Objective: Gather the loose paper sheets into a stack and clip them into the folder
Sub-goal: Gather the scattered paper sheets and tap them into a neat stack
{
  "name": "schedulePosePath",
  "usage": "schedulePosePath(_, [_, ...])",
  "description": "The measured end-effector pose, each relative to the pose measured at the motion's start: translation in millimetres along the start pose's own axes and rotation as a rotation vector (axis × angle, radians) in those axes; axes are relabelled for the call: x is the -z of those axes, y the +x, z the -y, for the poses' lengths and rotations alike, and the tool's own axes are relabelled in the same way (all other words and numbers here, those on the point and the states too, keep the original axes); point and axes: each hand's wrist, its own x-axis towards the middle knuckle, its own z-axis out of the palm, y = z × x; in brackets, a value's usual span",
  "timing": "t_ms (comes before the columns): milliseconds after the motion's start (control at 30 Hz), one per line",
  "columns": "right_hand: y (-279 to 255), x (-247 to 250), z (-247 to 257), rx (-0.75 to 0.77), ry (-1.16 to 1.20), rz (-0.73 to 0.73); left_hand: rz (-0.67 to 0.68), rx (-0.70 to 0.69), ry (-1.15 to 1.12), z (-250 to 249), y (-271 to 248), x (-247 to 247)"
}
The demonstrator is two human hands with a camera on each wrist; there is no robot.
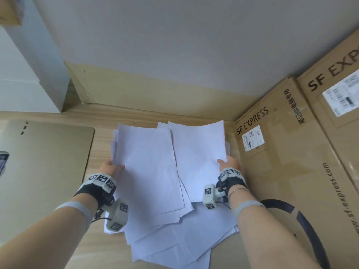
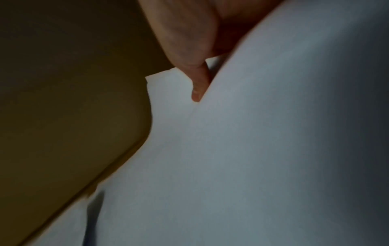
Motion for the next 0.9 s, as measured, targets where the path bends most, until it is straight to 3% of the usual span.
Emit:
schedulePosePath(200, [11.7, 58.1, -20.0, 0.034, 0.138, -0.138, -0.021, -0.032, 0.047, -4.0, -6.5, 0.3])
schedulePosePath(367, [5.2, 69.1, -12.4, 0.081, 0.23, -0.079, 0.011, -0.041, 0.065, -5.2, -7.7, -0.4])
schedulePosePath(600, [-31.7, -31.6, 2.2, 0.115, 0.119, 0.214, 0.059, -0.076, 0.026, -4.6, -14.9, -7.7])
schedulePosePath(700, [-55.8, -78.9, 9.8, 0.18, 0.147, 0.235, 0.106, -0.057, 0.053, -1.4, -18.1, -10.5])
schedulePosePath(900, [-81.2, -108.2, 26.0, 0.263, 0.27, 0.37, 0.169, -0.051, 0.09, -0.8, -23.9, -15.6])
